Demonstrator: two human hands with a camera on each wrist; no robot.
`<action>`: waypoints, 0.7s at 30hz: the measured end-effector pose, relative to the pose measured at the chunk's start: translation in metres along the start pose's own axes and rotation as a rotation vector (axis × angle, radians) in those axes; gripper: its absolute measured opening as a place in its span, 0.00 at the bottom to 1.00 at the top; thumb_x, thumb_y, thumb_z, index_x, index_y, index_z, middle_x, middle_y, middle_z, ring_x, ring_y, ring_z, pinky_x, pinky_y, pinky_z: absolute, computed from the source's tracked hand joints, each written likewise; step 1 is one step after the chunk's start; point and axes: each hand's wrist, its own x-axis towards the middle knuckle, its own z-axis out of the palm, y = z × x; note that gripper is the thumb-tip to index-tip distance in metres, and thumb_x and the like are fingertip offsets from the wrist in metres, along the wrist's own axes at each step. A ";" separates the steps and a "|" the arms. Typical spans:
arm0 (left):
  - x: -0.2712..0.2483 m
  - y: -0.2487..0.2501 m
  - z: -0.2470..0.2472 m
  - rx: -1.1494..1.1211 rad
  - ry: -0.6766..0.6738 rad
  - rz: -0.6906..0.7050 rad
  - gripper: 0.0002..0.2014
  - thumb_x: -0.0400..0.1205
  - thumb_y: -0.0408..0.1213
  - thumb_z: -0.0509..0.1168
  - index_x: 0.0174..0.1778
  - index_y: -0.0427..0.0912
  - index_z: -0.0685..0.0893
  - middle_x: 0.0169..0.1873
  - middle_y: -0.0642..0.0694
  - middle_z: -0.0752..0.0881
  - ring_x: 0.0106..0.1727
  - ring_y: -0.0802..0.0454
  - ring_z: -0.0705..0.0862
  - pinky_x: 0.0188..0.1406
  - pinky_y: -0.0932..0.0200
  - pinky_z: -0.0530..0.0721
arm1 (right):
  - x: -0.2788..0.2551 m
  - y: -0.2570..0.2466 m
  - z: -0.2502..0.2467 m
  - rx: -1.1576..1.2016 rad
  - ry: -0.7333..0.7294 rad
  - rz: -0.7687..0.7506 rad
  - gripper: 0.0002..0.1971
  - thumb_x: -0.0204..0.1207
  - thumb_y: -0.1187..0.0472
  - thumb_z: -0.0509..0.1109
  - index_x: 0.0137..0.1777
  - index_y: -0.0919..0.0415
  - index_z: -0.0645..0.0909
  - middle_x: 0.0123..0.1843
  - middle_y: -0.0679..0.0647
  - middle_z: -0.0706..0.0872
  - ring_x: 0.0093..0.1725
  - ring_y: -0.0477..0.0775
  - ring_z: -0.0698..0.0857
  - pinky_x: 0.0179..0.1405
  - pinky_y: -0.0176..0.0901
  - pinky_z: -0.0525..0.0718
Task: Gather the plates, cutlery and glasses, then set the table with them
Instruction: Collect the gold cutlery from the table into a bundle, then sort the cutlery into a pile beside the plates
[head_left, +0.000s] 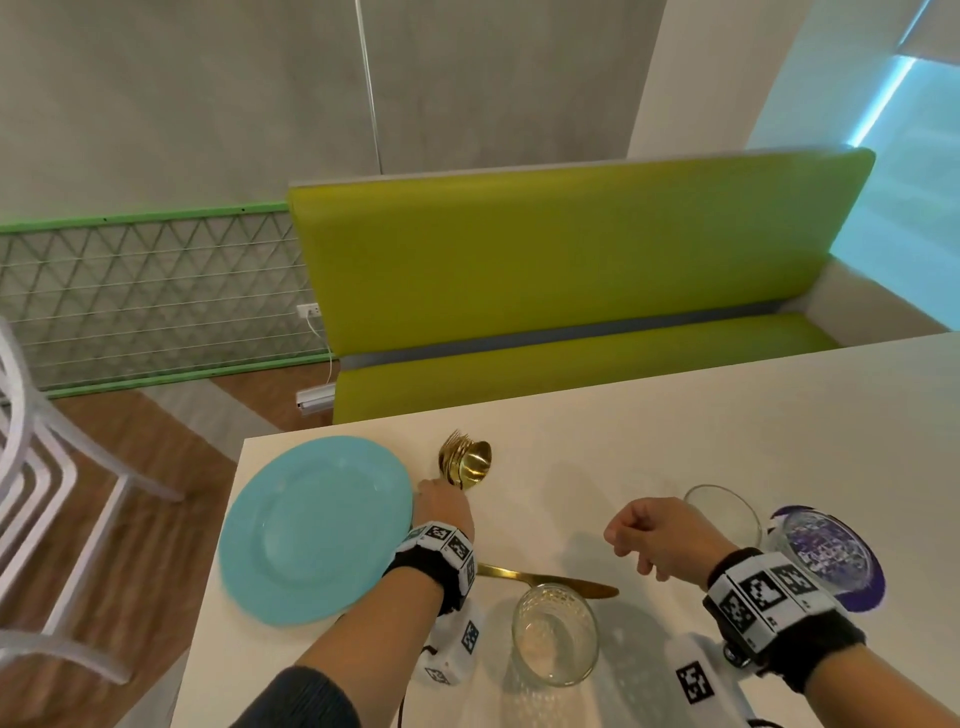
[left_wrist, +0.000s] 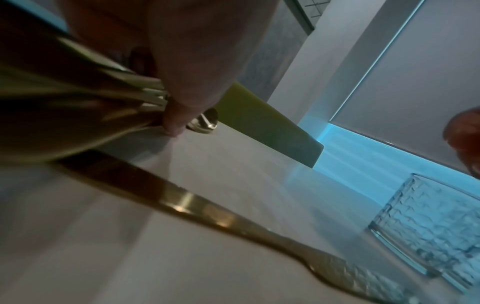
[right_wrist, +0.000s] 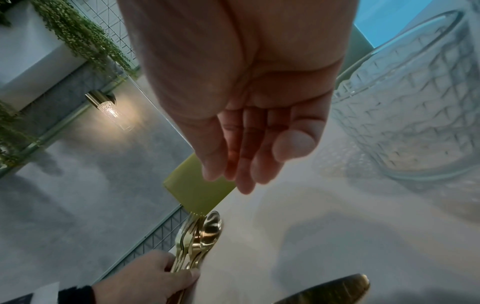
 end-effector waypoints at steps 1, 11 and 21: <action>0.000 0.000 0.000 0.006 -0.019 -0.006 0.15 0.86 0.35 0.51 0.63 0.40 0.78 0.64 0.42 0.80 0.66 0.47 0.77 0.65 0.56 0.73 | -0.001 0.002 0.000 -0.001 0.002 0.006 0.05 0.76 0.57 0.70 0.42 0.57 0.84 0.37 0.48 0.88 0.29 0.46 0.81 0.25 0.34 0.78; 0.001 0.002 0.009 0.306 0.091 -0.033 0.23 0.87 0.38 0.52 0.74 0.26 0.62 0.71 0.33 0.72 0.70 0.43 0.73 0.69 0.55 0.73 | -0.012 0.017 0.004 -0.022 0.003 0.028 0.04 0.77 0.58 0.69 0.43 0.57 0.83 0.37 0.48 0.87 0.29 0.45 0.81 0.23 0.32 0.77; -0.031 -0.014 -0.026 -0.261 0.108 0.232 0.23 0.84 0.41 0.60 0.74 0.38 0.69 0.72 0.38 0.70 0.73 0.40 0.71 0.71 0.48 0.71 | -0.042 0.029 0.026 -0.113 -0.007 0.027 0.06 0.77 0.58 0.68 0.39 0.55 0.82 0.35 0.47 0.86 0.29 0.46 0.81 0.24 0.33 0.77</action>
